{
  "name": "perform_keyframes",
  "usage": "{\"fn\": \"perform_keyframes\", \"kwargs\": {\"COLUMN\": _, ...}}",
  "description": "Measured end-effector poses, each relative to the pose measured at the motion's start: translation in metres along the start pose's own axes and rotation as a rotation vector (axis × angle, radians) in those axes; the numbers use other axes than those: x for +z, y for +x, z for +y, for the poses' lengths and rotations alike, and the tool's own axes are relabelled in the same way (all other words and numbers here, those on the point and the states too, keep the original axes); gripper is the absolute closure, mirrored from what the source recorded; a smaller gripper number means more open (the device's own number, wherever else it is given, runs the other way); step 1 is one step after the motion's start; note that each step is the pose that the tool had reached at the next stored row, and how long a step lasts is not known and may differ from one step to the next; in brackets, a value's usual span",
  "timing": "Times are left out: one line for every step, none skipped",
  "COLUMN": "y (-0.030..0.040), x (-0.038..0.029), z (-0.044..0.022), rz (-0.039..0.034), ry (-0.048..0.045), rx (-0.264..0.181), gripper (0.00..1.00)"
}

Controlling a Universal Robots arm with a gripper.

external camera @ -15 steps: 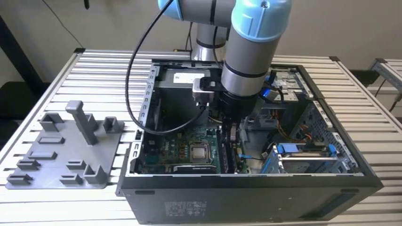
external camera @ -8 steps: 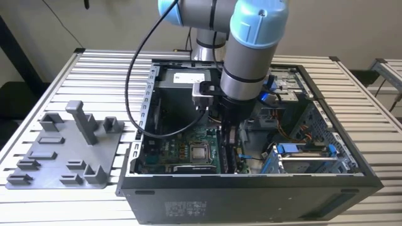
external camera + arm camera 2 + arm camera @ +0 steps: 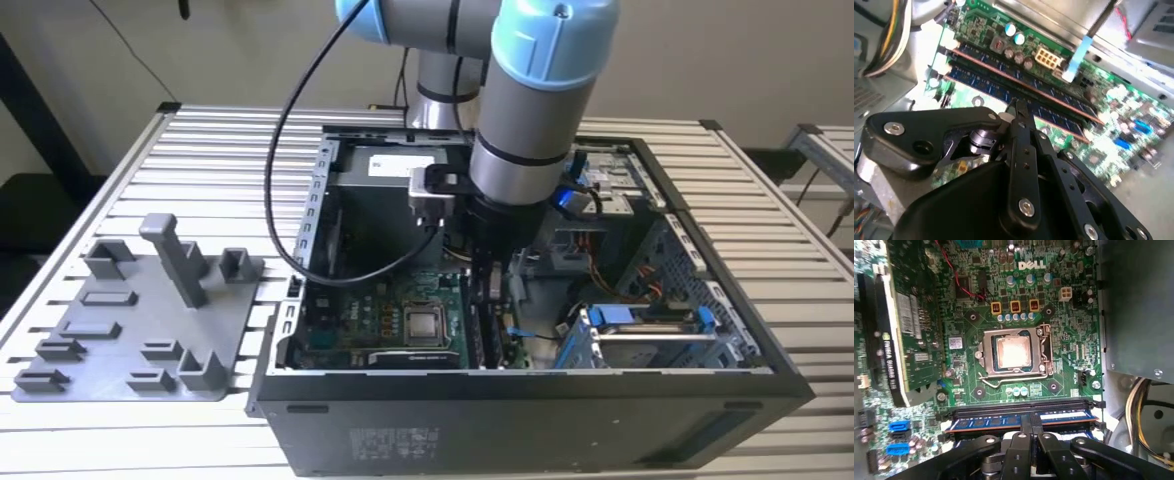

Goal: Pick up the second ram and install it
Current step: 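Press down the second ram until it locks into place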

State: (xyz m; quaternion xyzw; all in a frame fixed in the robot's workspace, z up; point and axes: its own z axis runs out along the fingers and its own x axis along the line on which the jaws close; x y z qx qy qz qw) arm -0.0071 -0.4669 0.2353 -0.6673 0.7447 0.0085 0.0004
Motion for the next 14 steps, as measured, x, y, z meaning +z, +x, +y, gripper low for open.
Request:
{"fn": "perform_keyframes", "kwargs": {"y": -0.0001, "x": -0.0034, "z": 0.0000, "rz": -0.0005, "ry": 0.0000, "rx": 0.000, "gripper": 0.89}}
{"fn": "perform_keyframes", "kwargs": {"y": -0.0001, "x": -0.0066, "z": 0.0001, "rz": -0.0003, "ry": 0.0001, "rx": 0.000, "gripper": 0.89}}
{"fn": "perform_keyframes", "kwargs": {"y": -0.0001, "x": -0.0096, "z": 0.0001, "rz": -0.0002, "ry": 0.0000, "rx": 0.000, "gripper": 0.89}}
{"fn": "perform_keyframes", "kwargs": {"y": -0.0002, "x": -0.0126, "z": 0.0001, "rz": 0.0000, "ry": 0.0000, "rx": 0.000, "gripper": 0.89}}
{"fn": "perform_keyframes", "kwargs": {"y": -0.0002, "x": -0.0151, "z": 0.0002, "rz": -0.0003, "ry": 0.0001, "rx": 0.000, "gripper": 0.89}}
{"fn": "perform_keyframes", "kwargs": {"y": -0.0002, "x": -0.0173, "z": 0.0002, "rz": -0.0002, "ry": 0.0001, "rx": 0.000, "gripper": 0.89}}
{"fn": "perform_keyframes", "kwargs": {"y": -0.0002, "x": -0.0186, "z": 0.0002, "rz": -0.0001, "ry": 0.0000, "rx": 0.000, "gripper": 0.89}}
{"fn": "perform_keyframes", "kwargs": {"y": -0.0003, "x": -0.0188, "z": 0.0002, "rz": -0.0003, "ry": 0.0001, "rx": 0.000, "gripper": 0.89}}
{"fn": "perform_keyframes", "kwargs": {"y": -0.0003, "x": -0.0188, "z": 0.0002, "rz": -0.0004, "ry": 0.0001, "rx": 0.000, "gripper": 0.89}}
{"fn": "perform_keyframes", "kwargs": {"y": -0.0003, "x": -0.0188, "z": 0.0002, "rz": -0.0006, "ry": 0.0001, "rx": 0.000, "gripper": 0.89}}
{"fn": "perform_keyframes", "kwargs": {"y": -0.0003, "x": -0.0191, "z": 0.0002, "rz": -0.0002, "ry": 0.0001, "rx": 0.000, "gripper": 0.89}}
{"fn": "perform_keyframes", "kwargs": {"y": -0.0003, "x": -0.0192, "z": 0.0002, "rz": -0.0003, "ry": 0.0001, "rx": 0.000, "gripper": 0.89}}
{"fn": "perform_keyframes", "kwargs": {"y": -0.0003, "x": -0.0192, "z": 0.0002, "rz": -0.0002, "ry": 0.0001, "rx": 0.000, "gripper": 0.89}}
{"fn": "perform_keyframes", "kwargs": {"y": -0.0003, "x": -0.0193, "z": 0.0002, "rz": -0.0002, "ry": 0.0000, "rx": 0.000, "gripper": 0.89}}
